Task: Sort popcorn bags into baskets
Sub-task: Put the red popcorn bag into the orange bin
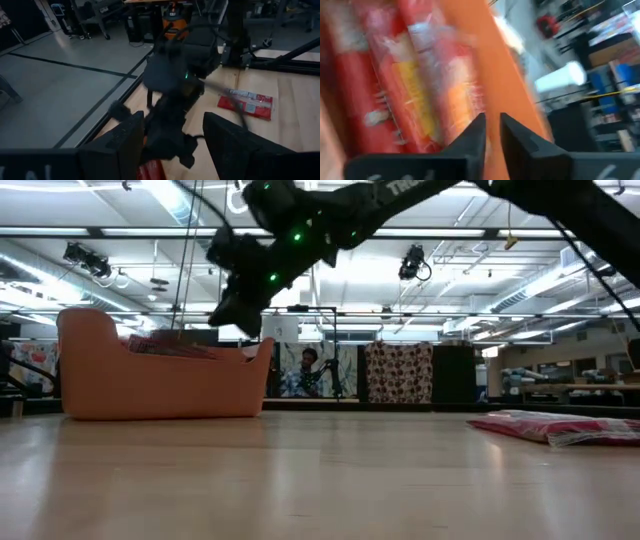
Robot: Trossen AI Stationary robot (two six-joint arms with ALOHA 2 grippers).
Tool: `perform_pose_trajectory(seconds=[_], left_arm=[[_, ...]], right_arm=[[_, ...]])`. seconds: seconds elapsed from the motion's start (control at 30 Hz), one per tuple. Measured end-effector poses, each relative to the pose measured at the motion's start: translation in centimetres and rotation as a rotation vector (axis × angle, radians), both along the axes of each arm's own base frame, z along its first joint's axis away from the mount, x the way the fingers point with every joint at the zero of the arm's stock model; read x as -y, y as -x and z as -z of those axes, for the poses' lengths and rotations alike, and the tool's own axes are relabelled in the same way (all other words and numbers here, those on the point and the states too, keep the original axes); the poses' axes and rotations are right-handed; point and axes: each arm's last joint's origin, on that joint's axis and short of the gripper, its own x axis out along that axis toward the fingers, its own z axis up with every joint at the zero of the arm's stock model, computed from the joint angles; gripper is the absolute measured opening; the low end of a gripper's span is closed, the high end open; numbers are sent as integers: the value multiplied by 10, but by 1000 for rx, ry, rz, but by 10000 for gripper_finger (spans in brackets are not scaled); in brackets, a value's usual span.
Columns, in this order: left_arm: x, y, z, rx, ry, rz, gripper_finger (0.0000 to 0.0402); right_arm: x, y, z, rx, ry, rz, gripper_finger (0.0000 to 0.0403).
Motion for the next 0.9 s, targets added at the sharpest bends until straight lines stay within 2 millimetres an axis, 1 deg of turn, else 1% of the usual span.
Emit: perform_pose_trajectory(seconds=[0.07, 0.13, 0.17, 0.23, 0.27, 0.37, 0.43, 0.53, 0.63, 0.7, 0.77, 0.83, 0.9], left_arm=[[0, 0, 0, 4, 1, -2, 208], [0, 0, -1, 7, 0, -4, 208], [0, 0, 0, 4, -1, -4, 208], [0, 0, 0, 0, 2, -3, 208], [0, 0, 1, -4, 4, -2, 208], [1, -1, 3, -19, 12, 11, 208], [2, -2, 3, -28, 17, 21, 208], [2, -2, 4, -29, 37, 29, 208], [2, -2, 4, -27, 45, 28, 208], [2, -2, 4, -25, 46, 28, 208], [2, -2, 4, -26, 45, 28, 208], [2, -2, 4, -25, 47, 27, 208], [3, -3, 5, -22, 60, 21, 208]], right_arm=[[0, -1, 5, -64, -23, 14, 77], [-5, 1, 0, -117, -29, 41, 98], [-9, 4, -6, -144, -32, 52, 106], [-18, 14, -20, -205, -56, 58, 118], [-22, 20, -30, -208, -73, 62, 122], [-37, 42, -55, -279, -144, 45, 124], [-50, 58, -66, -355, -208, 19, 124], [-74, 80, -71, -506, -284, -5, 123], [-99, 101, -64, -703, -325, 25, 123], [-114, 115, -50, -833, -328, 60, 123], [-131, 127, -32, -922, -278, 88, 123], [-149, 144, -14, -1000, -188, 113, 122], [-164, 163, -4, -1034, -132, 113, 122]])
